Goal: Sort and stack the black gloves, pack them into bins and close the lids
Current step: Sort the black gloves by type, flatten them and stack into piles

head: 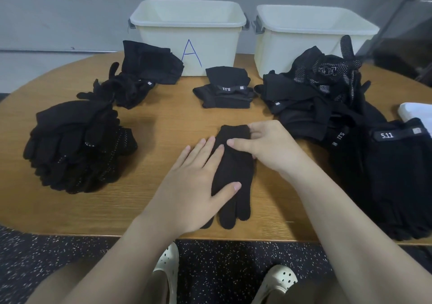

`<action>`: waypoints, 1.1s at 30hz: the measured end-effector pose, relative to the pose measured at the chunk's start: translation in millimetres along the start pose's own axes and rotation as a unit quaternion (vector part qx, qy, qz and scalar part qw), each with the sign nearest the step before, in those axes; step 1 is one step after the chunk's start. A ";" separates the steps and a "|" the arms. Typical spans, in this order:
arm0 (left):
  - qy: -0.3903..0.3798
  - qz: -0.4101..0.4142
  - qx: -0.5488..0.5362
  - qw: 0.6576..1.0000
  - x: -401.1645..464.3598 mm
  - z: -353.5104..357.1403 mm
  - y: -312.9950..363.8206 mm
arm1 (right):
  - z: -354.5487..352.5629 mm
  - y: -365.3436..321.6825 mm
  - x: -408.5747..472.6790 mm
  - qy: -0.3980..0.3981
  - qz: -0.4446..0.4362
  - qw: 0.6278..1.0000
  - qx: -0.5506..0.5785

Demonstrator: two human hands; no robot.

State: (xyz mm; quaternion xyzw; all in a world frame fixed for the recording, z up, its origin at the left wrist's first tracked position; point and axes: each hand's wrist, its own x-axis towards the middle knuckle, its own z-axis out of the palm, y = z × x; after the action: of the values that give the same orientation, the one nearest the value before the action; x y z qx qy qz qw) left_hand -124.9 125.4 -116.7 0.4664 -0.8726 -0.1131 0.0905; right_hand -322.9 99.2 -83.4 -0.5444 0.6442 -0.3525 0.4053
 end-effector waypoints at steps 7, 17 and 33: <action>0.063 -0.018 -0.093 0.993 -0.4 -14.2 -11.0 | -0.2 4.5 4.6 0.045 -0.057 0.997 -0.027; 0.189 -0.098 -0.195 0.957 -5.4 -21.7 -39.0 | 0.0 -7.6 -20.6 0.031 -0.217 0.972 -0.086; 0.190 -0.007 -0.179 0.965 -13.3 -14.3 -32.8 | 1.8 14.2 -60.8 -0.036 -0.294 0.938 -0.180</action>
State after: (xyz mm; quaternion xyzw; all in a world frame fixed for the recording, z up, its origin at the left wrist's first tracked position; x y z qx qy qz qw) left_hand -87.8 117.2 -112.9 0.4616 -0.8018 -0.1773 0.3355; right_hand -322.4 161.4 -88.5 -0.7860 0.4926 -0.3143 0.2020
